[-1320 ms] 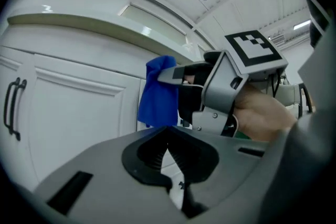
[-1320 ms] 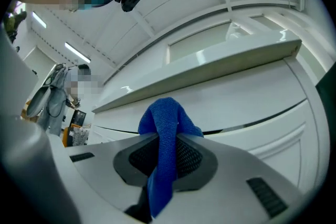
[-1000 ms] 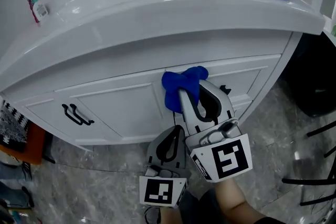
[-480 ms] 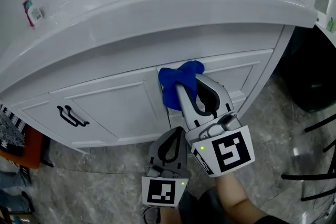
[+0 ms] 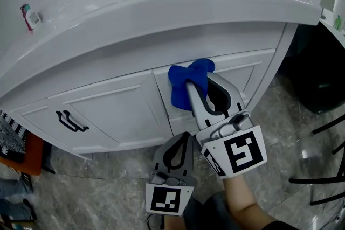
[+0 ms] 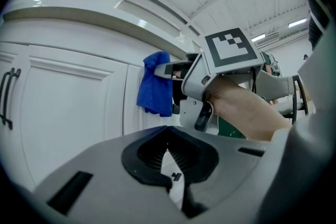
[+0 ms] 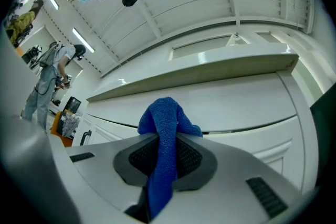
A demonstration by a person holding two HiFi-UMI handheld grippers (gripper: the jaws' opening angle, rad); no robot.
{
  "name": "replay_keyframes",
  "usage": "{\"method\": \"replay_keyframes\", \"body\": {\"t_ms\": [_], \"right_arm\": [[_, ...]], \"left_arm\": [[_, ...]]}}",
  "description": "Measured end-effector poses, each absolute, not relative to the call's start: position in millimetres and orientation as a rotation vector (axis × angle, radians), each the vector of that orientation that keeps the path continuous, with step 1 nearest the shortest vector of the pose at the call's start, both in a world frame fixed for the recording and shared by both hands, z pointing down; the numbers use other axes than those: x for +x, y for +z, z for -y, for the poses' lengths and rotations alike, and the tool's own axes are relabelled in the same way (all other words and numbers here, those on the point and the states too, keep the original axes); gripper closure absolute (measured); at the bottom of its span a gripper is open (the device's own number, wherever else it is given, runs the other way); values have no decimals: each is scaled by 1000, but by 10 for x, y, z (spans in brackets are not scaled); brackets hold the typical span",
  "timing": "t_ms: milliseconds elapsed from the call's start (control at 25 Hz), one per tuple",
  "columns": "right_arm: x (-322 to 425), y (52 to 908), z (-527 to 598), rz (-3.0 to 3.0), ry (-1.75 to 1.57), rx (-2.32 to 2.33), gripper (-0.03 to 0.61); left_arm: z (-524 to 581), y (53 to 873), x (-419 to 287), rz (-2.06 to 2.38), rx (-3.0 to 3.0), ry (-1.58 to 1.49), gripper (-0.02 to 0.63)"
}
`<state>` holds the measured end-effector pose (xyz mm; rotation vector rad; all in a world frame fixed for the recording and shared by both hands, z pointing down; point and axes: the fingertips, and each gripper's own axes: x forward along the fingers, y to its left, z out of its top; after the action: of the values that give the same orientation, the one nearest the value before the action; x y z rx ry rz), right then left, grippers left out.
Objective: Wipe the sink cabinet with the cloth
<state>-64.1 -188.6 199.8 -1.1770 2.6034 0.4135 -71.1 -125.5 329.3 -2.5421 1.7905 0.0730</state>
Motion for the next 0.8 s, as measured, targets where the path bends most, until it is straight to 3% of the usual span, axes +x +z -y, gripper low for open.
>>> {"method": "replay_keyframes", "body": {"t_ms": [800], "right_arm": [[-231, 1980, 2016, -2556, 400, -1237, 520]], "left_arm": [[1347, 3456, -562, -1741, -2608, 59, 609]]}}
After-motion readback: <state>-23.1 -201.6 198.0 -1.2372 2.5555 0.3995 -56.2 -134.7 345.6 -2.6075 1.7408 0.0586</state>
